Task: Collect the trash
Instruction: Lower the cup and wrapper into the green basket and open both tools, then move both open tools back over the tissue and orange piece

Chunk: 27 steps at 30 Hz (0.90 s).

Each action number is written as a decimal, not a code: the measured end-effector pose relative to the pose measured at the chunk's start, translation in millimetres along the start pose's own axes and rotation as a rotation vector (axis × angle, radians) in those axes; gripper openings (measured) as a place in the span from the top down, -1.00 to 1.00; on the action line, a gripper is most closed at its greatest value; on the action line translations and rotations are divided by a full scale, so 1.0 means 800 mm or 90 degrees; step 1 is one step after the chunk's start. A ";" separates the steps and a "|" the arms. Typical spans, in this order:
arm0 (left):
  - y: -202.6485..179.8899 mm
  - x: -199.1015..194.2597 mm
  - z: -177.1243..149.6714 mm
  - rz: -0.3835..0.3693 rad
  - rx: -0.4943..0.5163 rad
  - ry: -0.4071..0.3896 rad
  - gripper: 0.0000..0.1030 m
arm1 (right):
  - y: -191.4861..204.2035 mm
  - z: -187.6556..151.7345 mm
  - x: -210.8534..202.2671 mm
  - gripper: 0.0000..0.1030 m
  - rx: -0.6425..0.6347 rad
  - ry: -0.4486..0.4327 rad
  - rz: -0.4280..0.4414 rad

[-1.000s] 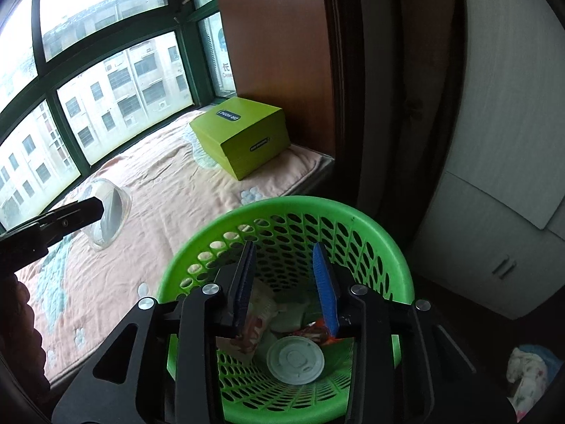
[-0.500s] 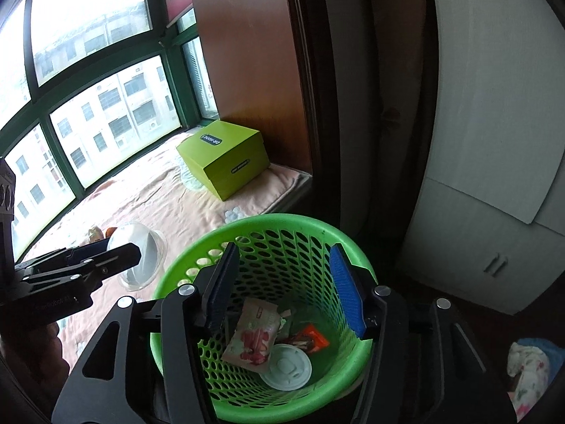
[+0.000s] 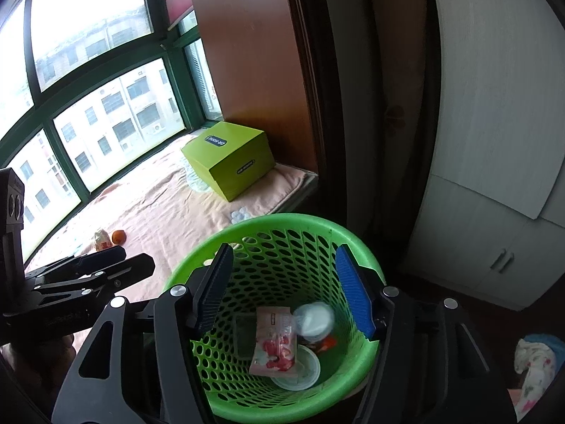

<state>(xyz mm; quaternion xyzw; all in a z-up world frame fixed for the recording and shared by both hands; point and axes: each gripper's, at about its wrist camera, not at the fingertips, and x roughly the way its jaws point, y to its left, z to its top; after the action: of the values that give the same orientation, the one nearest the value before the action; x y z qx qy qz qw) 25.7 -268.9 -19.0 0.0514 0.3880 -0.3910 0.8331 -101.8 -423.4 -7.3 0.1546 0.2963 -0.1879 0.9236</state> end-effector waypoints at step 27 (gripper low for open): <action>0.207 -0.072 0.001 0.216 -0.152 -0.058 -0.63 | 0.135 0.020 0.066 -0.53 -0.097 0.036 0.125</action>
<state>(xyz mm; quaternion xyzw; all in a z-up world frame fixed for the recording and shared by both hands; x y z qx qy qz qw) 118.0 -120.1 -15.2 -0.0008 0.3793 -0.1987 0.9037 -7.3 -348.1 -8.1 0.1174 0.3189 -0.0693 0.9379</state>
